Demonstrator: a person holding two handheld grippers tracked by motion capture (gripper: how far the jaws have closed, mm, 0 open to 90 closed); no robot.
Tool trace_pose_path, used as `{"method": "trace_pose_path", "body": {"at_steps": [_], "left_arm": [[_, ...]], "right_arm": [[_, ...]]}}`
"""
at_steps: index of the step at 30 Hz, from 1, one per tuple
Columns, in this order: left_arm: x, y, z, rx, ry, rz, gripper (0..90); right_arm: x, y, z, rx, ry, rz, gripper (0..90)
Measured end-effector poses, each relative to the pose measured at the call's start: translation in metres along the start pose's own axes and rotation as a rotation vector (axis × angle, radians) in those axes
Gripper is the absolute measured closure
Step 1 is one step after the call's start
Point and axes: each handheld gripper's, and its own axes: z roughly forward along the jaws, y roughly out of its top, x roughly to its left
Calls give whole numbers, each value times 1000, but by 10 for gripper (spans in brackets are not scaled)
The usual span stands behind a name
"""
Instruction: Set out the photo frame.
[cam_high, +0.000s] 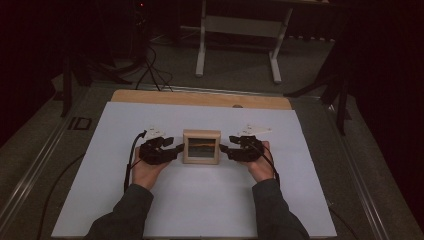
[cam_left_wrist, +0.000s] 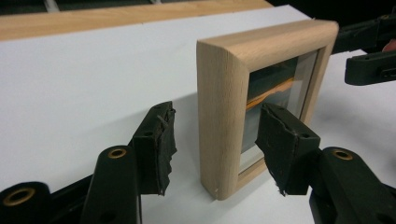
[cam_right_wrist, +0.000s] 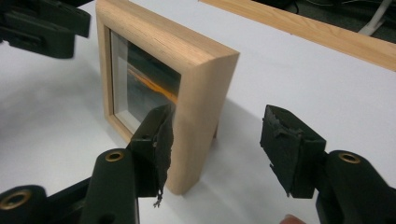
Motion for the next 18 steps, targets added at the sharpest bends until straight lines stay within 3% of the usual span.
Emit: {"method": "trace_pose_path", "body": {"at_steps": [6, 18], "left_arm": [[2, -1, -19, -17, 17, 37, 454], [9, -8, -55, -57, 28, 59, 442]], "right_arm": [[-3, -5, -19, -27, -6, 11, 424], [-2, -16, -58, -65, -39, -17, 413]]}}
